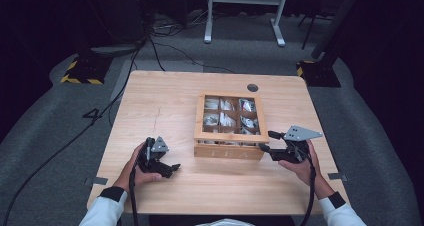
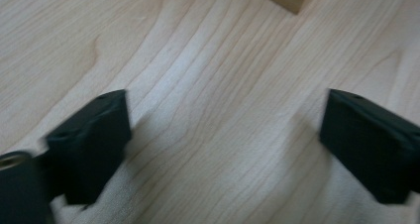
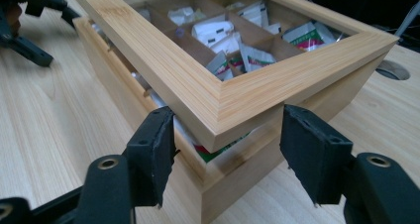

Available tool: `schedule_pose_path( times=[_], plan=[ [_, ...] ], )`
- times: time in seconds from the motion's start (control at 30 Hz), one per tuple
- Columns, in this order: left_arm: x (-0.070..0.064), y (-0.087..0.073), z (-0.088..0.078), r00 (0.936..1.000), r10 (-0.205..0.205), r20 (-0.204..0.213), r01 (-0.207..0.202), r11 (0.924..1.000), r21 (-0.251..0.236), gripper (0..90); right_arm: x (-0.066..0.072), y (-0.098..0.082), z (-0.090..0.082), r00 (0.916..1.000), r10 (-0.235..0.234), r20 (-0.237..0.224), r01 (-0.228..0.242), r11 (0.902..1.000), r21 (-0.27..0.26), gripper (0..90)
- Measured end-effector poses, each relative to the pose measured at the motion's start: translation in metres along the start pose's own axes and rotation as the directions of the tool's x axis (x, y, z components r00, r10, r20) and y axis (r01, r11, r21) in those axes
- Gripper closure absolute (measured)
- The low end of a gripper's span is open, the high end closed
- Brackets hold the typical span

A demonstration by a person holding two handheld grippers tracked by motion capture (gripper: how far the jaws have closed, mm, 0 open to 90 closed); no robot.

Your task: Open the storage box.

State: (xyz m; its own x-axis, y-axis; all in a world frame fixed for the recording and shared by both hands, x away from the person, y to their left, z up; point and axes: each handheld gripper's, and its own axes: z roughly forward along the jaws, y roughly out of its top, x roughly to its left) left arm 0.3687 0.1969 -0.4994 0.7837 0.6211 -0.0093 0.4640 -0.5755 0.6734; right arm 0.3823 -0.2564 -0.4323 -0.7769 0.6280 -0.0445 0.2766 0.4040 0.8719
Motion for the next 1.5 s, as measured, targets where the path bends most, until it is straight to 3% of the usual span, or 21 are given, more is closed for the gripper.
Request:
schedule_pose_path(
  times=[0.03,0.07,0.1,0.17,0.3,0.5,0.63,0.73,0.93,1.13,1.23,1.33,1.5],
  plan=[
    [-0.002,0.002,0.0,0.9997,0.015,-0.017,-0.015,0.9999,0.003,23.1,0.0,0.001,0.0,1.0,0.003,-0.001,-0.003,1.0,-0.004,38.2],
    [-0.004,0.003,0.001,0.9991,0.025,-0.034,-0.024,0.9997,0.007,18.4,0.0,0.002,-0.001,1.0,0.005,0.0,-0.005,1.0,-0.008,38.2],
    [-0.004,0.004,0.0,0.9991,0.03,-0.031,-0.03,0.9996,0.0,15.1,-0.001,0.003,-0.001,1.0,0.004,0.0,-0.004,0.9999,-0.012,38.1],
    [-0.006,0.007,-0.002,0.9984,0.047,-0.03,-0.047,0.9989,-0.004,21.6,-0.001,0.004,-0.002,1.0,0.007,0.003,-0.007,0.9998,-0.018,38.0],
    [-0.005,0.017,-0.008,0.9993,0.032,-0.017,-0.033,0.9992,-0.024,19.7,-0.001,0.005,-0.002,1.0,0.008,0.006,-0.008,0.9997,-0.024,37.8],
    [-0.011,0.035,-0.016,0.9945,0.077,-0.071,-0.082,0.9942,-0.069,20.4,-0.001,0.007,-0.002,0.9998,0.016,0.008,-0.016,0.9994,-0.032,37.0],
    [-0.02,0.054,-0.017,0.9861,0.128,-0.106,-0.138,0.9863,-0.09,20.9,-0.002,0.009,-0.003,0.9995,0.026,0.015,-0.026,0.9988,-0.042,36.5],
    [-0.022,0.064,-0.019,0.9875,0.127,-0.094,-0.138,0.9829,-0.122,20.9,-0.002,0.01,-0.003,0.9994,0.032,0.014,-0.031,0.9984,-0.048,36.5],
    [-0.025,0.082,-0.022,0.9832,0.139,-0.118,-0.159,0.9691,-0.188,20.8,-0.002,0.01,-0.003,0.9994,0.031,0.014,-0.03,0.9984,-0.049,36.4],
    [-0.027,0.096,-0.02,0.9802,0.148,-0.131,-0.174,0.9622,-0.21,20.9,-0.002,0.011,-0.003,0.9995,0.026,0.015,-0.026,0.9983,-0.053,36.4],
    [-0.028,0.1,-0.018,0.9736,0.164,-0.159,-0.197,0.9555,-0.219,21.8,-0.002,0.013,-0.004,0.9994,0.029,0.021,-0.027,0.9979,-0.058,36.4],
    [-0.028,0.102,-0.016,0.9731,0.162,-0.164,-0.196,0.9555,-0.22,22.3,-0.003,0.015,-0.005,0.9993,0.033,0.019,-0.032,0.9971,-0.068,36.4],
    [-0.025,0.108,-0.019,0.9728,0.161,-0.167,-0.203,0.938,-0.281,26.4,-0.003,0.015,-0.005,0.9992,0.033,0.02,-0.032,0.9973,-0.066,36.4]
  ],
)
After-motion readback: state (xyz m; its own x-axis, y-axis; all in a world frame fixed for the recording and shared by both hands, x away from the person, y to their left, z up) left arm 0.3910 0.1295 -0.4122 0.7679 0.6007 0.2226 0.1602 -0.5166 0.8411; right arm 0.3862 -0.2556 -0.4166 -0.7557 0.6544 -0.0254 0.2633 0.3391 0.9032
